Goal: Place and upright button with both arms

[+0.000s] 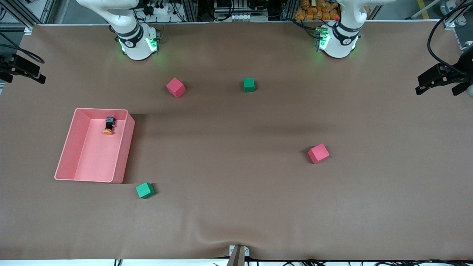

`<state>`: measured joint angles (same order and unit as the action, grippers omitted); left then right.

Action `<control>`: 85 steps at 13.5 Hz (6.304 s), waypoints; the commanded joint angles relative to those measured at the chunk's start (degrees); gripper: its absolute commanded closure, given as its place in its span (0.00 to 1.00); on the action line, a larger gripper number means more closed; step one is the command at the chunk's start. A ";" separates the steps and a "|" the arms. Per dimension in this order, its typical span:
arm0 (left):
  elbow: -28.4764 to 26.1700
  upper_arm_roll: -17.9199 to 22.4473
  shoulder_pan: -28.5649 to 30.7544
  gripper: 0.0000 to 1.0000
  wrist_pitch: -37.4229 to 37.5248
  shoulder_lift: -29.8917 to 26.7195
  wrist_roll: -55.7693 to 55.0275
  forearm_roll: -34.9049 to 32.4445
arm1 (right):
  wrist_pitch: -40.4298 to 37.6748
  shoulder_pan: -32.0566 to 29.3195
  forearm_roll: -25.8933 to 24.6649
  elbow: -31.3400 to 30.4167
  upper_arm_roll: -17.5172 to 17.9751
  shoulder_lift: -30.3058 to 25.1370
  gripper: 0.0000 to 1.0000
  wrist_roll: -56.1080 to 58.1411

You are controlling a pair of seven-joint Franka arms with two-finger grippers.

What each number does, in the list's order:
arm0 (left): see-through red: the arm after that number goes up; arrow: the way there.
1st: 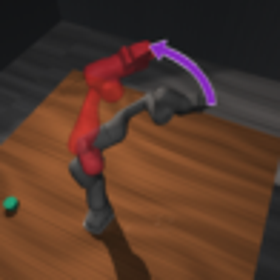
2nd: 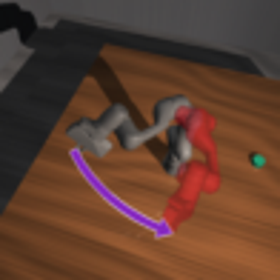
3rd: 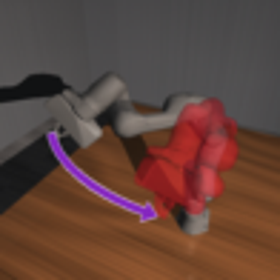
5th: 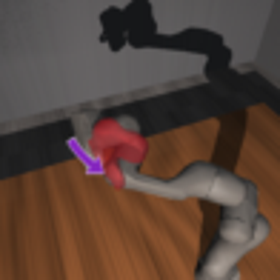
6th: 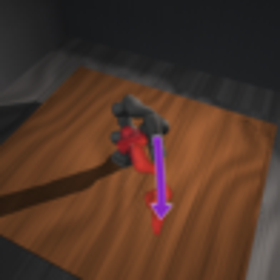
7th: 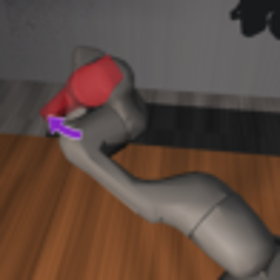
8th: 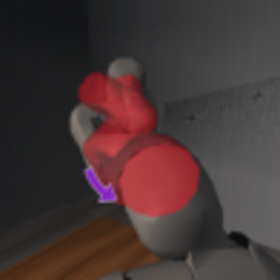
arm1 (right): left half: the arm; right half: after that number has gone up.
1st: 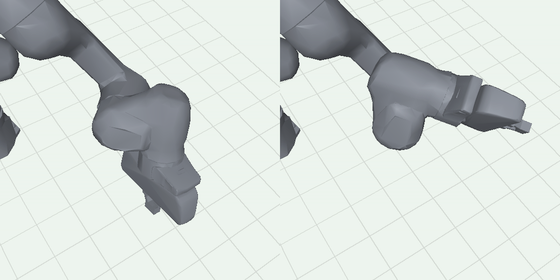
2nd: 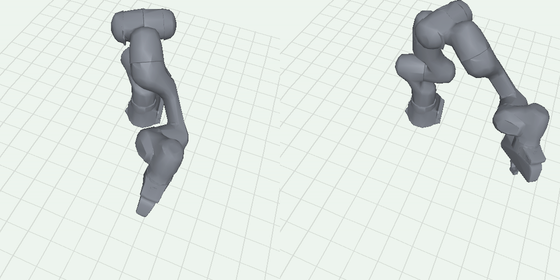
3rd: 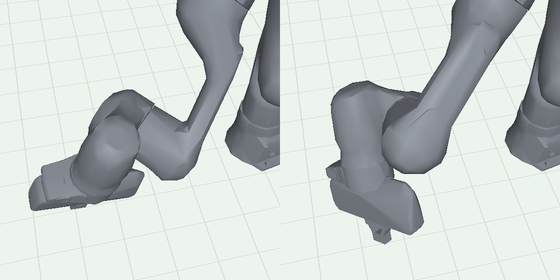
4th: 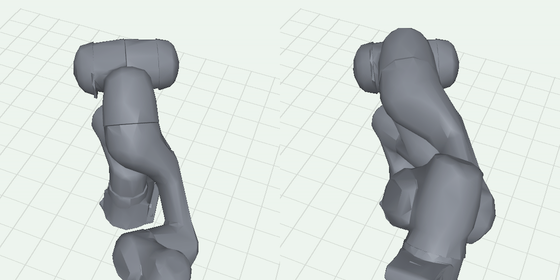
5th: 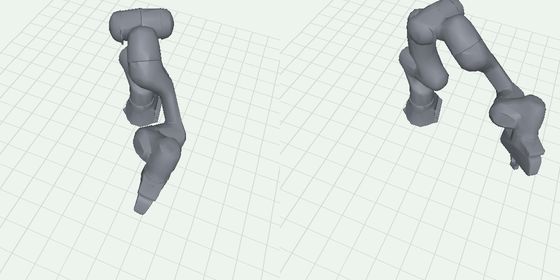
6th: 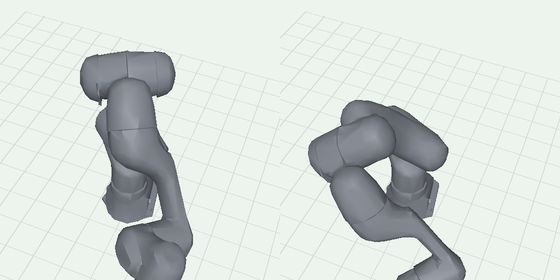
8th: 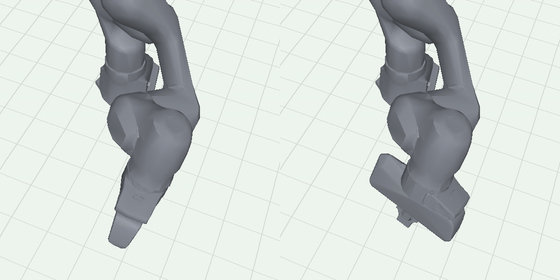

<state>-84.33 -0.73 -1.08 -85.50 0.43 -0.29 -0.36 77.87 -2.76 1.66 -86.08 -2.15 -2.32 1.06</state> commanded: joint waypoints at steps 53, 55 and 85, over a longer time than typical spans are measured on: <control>0.13 0.03 0.03 0.00 0.86 0.63 0.46 1.77 | -2.72 -0.75 -1.92 -2.85 0.04 1.09 0.00 1.05; 0.13 0.03 0.03 0.00 0.86 0.63 0.46 1.77 | 0.16 -2.32 -2.01 -7.76 -0.04 2.05 0.00 1.05; 0.13 0.03 -0.06 0.00 0.86 0.72 0.90 1.77 | 73.92 -8.22 -2.71 -54.72 -0.04 20.16 0.25 9.39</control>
<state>-84.69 -0.66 -1.23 -85.31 1.13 -0.29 0.55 151.08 -7.87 -0.17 -139.26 -2.66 18.68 7.01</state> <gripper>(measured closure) 0.000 0.026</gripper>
